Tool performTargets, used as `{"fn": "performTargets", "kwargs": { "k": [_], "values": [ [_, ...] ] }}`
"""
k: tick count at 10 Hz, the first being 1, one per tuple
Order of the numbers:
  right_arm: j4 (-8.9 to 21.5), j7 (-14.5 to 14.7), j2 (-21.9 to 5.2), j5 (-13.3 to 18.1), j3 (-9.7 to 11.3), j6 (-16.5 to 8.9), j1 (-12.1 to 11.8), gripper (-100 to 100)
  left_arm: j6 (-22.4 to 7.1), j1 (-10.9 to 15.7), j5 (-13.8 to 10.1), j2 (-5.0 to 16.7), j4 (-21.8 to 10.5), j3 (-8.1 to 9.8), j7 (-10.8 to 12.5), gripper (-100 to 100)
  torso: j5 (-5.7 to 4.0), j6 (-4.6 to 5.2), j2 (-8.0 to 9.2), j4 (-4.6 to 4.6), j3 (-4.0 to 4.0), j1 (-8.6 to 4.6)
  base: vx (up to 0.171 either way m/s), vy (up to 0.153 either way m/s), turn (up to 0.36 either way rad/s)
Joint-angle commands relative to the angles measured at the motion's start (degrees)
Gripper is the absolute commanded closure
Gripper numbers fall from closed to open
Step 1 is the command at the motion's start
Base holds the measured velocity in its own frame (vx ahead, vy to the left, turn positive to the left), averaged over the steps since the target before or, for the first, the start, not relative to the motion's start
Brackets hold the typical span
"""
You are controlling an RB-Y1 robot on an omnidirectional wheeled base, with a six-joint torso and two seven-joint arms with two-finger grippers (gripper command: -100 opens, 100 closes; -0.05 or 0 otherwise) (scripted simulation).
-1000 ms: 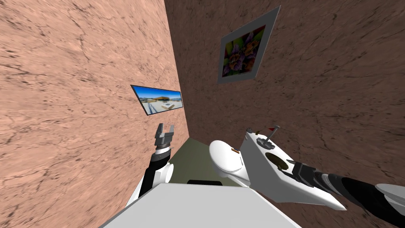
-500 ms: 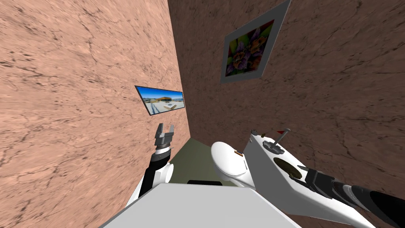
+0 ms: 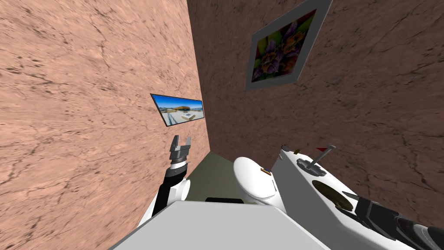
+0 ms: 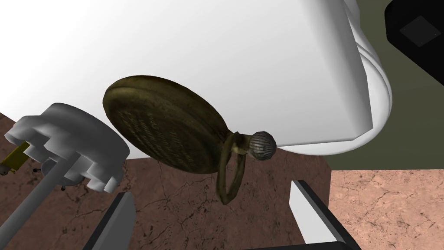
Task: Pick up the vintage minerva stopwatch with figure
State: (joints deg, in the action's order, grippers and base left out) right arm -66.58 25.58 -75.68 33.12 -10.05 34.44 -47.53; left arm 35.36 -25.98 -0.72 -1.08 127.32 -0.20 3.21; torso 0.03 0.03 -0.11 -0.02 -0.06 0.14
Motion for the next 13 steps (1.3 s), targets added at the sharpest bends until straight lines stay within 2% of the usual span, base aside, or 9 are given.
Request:
{"fn": "performTargets", "kwargs": {
  "k": [1,3,4,5,6,10,11,12,13],
  "values": [
    [2.9,1.8,1.6,0.1,-0.7,2.4,0.4,-100,0.0,0.0,0.0,0.0,0.0,0.0,0.0,0,0.0,0.0,0.0,0.0,0.0,0.0,0.039,0.028,0.065],
    [5.0,3.1,2.9,0.2,-1.4,4.2,0.4,-100,0.0,0.0,0.0,0.0,0.0,0.0,0.0,0,-0.01,-0.01,-0.03,0.0,-0.02,-0.02,0.05,0.029,0.059],
    [7.1,4.5,4.2,0.2,-2.1,5.9,0.5,-100,0.0,0.0,0.0,0.0,0.0,0.0,0.0,0,-0.01,0.01,0.0,0.0,0.0,-0.04,0.044,0.024,0.042],
    [6.2,3.9,3.7,0.1,-2.0,5.2,0.3,-100,0.0,0.0,0.0,0.0,0.0,0.0,0.0,0,-0.02,0.01,0.02,0.01,0.01,-0.04,0.021,0.011,0.005],
    [6.4,4.2,3.8,0.1,-2.2,5.5,0.2,100,0.0,0.0,0.0,0.0,0.0,0.0,0.0,0,-0.01,0.0,0.07,0.01,0.04,-0.08,0.0,0.0,0.0],
    [6.4,4.2,3.8,0.1,-2.1,5.6,0.2,100,0.0,0.0,0.0,0.0,0.0,0.0,0.0,0,-0.03,0.04,0.15,0.04,0.09,-0.16,0.0,0.0,0.0],
    [6.4,4.3,3.8,0.1,-2.1,5.6,0.2,0,0.0,0.0,0.0,0.0,0.0,0.0,0.0,0,-0.02,0.04,0.16,0.05,0.1,-0.15,0.0,0.0,0.0],
    [3.5,1.8,1.6,0.1,-0.7,2.7,0.4,100,0.0,0.0,0.0,0.0,0.0,0.0,0.0,0,-0.02,0.05,0.17,0.05,0.1,-0.15,-0.045,-0.023,-0.104],
    [2.9,1.8,1.6,0.1,-0.7,2.4,0.4,100,0.0,0.0,0.0,0.0,0.0,0.01,0.0,0,-0.02,0.06,0.28,0.07,0.16,-0.2,-0.058,-0.029,-0.055]
  ]
}}
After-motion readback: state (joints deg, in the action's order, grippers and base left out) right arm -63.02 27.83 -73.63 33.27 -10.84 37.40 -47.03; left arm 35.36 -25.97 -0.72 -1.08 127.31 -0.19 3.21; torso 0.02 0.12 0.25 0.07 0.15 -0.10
